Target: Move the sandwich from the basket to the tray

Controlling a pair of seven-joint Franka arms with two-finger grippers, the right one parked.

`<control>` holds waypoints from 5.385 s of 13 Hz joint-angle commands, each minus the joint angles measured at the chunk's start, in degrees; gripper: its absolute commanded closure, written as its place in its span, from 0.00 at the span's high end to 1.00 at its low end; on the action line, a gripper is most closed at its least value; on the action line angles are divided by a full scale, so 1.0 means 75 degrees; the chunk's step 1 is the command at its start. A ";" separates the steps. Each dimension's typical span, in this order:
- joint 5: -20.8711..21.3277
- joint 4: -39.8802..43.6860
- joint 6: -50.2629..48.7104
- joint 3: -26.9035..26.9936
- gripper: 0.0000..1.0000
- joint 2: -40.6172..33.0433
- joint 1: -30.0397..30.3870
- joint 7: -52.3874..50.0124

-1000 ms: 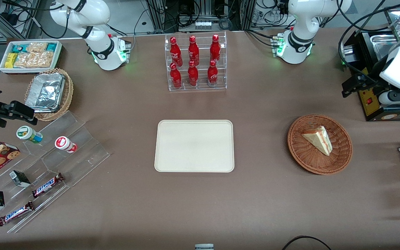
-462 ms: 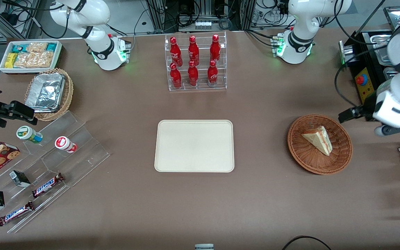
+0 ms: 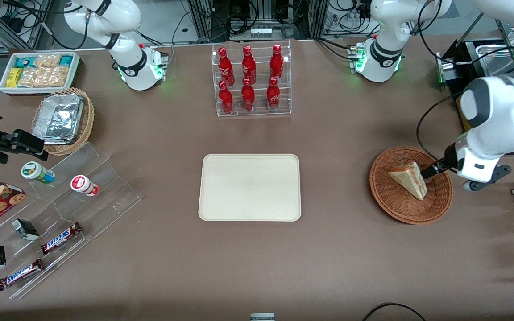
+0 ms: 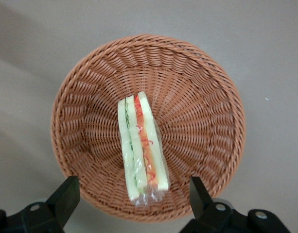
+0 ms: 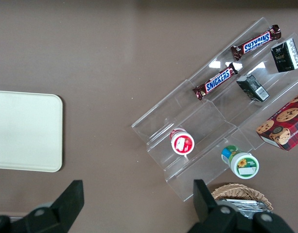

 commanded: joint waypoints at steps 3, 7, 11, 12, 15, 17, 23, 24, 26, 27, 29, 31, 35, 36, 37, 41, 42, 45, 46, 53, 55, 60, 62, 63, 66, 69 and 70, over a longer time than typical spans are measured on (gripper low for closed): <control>-0.0063 -0.0027 0.0831 -0.0056 1.00 0.0970 -0.0074 -0.1475; -0.0063 -0.0062 0.0854 -0.0056 1.00 0.1440 -0.0156 -0.2097; -0.0052 -0.0203 0.1171 -0.0056 0.83 0.1675 -0.0179 -0.2086; -0.0052 -0.0191 0.1101 -0.0056 0.57 0.1629 -0.0168 -0.2063; -0.0040 -0.0144 0.0856 -0.0114 0.36 0.1395 -0.0249 -0.2016; -0.0040 0.0252 0.0260 -0.0115 0.30 0.1161 -0.0518 -0.2051; -0.0052 0.2326 -0.0904 -0.0255 0.30 0.1685 -0.1758 -0.1430; -0.0052 0.2630 -0.0904 -0.0279 0.30 0.1919 -0.2063 -0.1418; -0.0028 0.3228 -0.0904 -0.0302 0.26 0.2469 -0.2673 -0.1383; 0.0007 0.3579 -0.0904 -0.0302 0.26 0.2832 -0.3059 -0.1371; -0.0051 0.4270 -0.0892 -0.0302 0.27 0.3605 -0.3716 -0.1255; -0.0075 0.4496 -0.0857 -0.0616 0.26 0.3878 -0.4011 -0.1160; -0.0063 0.4952 -0.0822 -0.1274 0.28 0.4345 -0.4035 -0.1149; -0.0040 0.5151 -0.0810 -0.1368 0.29 0.4591 -0.4058 -0.1137; -0.0051 0.5489 -0.0879 -0.1450 0.30 0.4883 -0.4059 -0.1079; 0.0019 0.5832 -0.0857 -0.1662 0.31 0.5377 -0.4326 -0.1101; 0.0054 0.5844 -0.0857 -0.1639 0.32 0.5413 -0.4340 -0.1090; 0.0066 0.5844 -0.0880 -0.1638 0.54 0.5425 -0.4340 -0.1066; 0.0077 0.5844 -0.0892 -0.1638 0.68 0.5390 -0.4340 -0.1066; 0.0101 0.5716 -0.2095 -0.1451 1.00 0.3439 -0.3663 -0.1606; 0.0101 0.5552 -0.2881 -0.1463 1.00 0.2581 -0.2925 -0.1524; 0.0124 0.4746 -0.3844 -0.1451 1.00 0.1163 -0.1495 -0.0202; 0.0124 0.4124 -0.3926 -0.1451 1.00 0.0472 -0.1014 0.0488; 0.0124 0.3982 -0.4147 -0.1451 1.00 0.0190 -0.0814 0.0736; 0.0124 0.3992 -0.5037 -0.1312 1.00 -0.0607 -0.0543 0.1429; 0.0136 0.4098 -0.5846 -0.0842 1.00 -0.1311 -0.0625 0.2012; 0.0264 0.4098 -0.5988 -0.0783 1.00 -0.1429 -0.0637 0.2097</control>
